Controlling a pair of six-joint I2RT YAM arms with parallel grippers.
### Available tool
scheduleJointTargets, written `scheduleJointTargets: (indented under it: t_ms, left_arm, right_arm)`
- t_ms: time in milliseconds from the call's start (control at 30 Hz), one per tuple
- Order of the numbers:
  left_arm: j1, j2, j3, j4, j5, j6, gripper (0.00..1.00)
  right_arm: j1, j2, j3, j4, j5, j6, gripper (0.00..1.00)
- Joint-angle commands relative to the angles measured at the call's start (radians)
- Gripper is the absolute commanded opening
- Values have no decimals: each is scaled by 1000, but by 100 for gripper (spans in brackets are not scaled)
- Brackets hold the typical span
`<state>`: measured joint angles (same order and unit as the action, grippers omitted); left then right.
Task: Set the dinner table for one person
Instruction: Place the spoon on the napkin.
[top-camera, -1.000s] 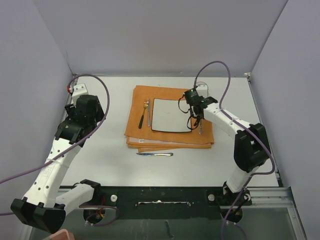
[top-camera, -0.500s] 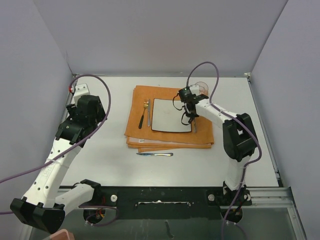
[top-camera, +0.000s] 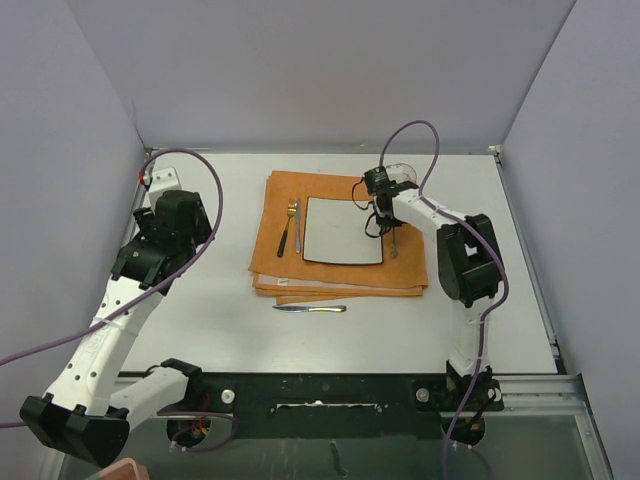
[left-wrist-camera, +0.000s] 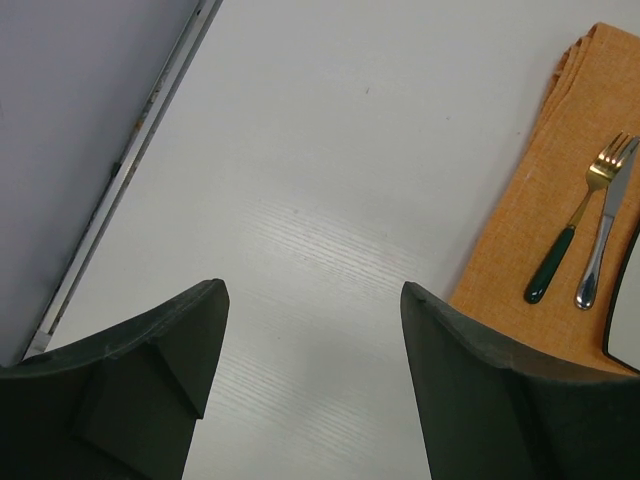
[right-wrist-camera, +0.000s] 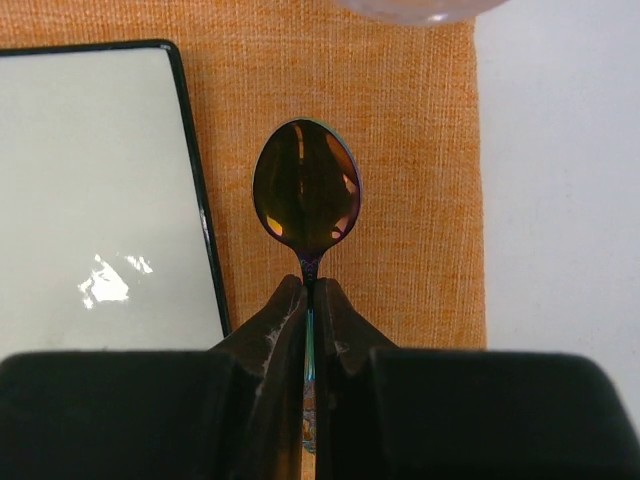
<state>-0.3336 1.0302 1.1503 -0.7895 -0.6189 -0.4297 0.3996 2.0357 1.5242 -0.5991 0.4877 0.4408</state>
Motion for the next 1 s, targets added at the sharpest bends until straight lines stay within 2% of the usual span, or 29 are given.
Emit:
scheduleJointTargets:
  t_ms: [0,400,800,833,867,933,967]
  left_arm:
    - [-7,-22,27,28,-33,23,68]
    - [-7,-16,25,36,-54,42,68]
    - [-3,-24,33,30,-63,47,68]
    - [-3,-25,34,30,-65,48,68]
    - [-4,-26,33,30,-66,49,68]
    - [-3,-30,29,31,-66,49,68]
    - [-3,-30,27,32,-65,49,68]
  right_arm:
    - [-5,23,82,33,1,-19,0]
    - [-14,86,149,24,-19,-14,0]
    - [-22,118,125,10,-3,-2,0]
    - [-21,117,127,8,-4,-7,4]
    - [-21,111,130,4,1,-6,15]
    - [-14,73,124,13,-1,-3,52]
    - [-9,57,123,19,-1,-6,63]
